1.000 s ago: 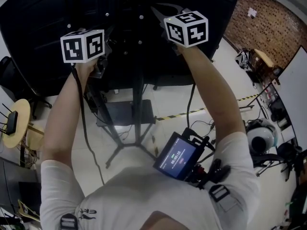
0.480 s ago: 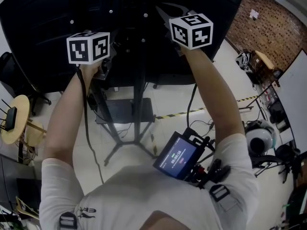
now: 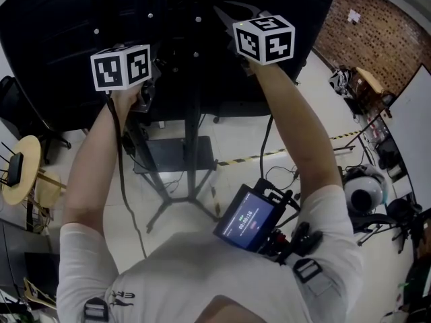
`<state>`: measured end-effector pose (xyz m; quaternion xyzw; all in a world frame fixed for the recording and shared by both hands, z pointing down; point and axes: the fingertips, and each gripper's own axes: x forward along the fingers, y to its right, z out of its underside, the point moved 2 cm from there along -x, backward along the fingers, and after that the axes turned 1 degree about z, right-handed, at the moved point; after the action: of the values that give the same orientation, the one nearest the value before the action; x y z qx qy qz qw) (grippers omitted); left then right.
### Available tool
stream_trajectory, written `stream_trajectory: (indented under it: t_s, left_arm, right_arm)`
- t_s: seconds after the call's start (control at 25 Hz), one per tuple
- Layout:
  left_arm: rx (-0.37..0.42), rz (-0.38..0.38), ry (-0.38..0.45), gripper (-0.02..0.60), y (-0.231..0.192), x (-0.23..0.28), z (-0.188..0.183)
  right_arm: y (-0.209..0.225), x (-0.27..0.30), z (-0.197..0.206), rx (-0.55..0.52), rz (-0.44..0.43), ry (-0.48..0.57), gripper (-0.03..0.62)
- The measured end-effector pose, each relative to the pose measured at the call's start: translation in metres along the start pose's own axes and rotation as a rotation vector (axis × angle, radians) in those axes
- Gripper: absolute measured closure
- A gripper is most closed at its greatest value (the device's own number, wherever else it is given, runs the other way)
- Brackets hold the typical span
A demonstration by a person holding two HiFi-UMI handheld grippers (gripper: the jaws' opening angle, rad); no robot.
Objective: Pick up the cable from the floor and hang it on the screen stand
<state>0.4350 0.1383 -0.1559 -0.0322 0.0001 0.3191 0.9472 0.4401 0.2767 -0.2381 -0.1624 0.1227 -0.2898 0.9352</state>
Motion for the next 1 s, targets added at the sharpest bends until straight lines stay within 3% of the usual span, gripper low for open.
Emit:
stream_trajectory:
  t_s: [0.44, 0.68, 1.0]
  left_arm:
    - [-0.008, -0.013, -0.005, 0.557, -0.004, -0.005, 0.032]
    - [0.040, -0.022, 0.029, 0.557, 0.003, -0.007, 0.040]
    - [-0.001, -0.014, 0.044, 0.557, 0.000, -0.001, 0.047]
  right_arm:
    - [0.001, -0.008, 0.011, 0.021, 0.014, 0.022, 0.546]
    - [-0.001, -0.012, 0.024, 0.054, 0.016, 0.025, 0.553]
    - [-0.007, -0.014, 0.045, 0.087, 0.005, 0.014, 0.556]
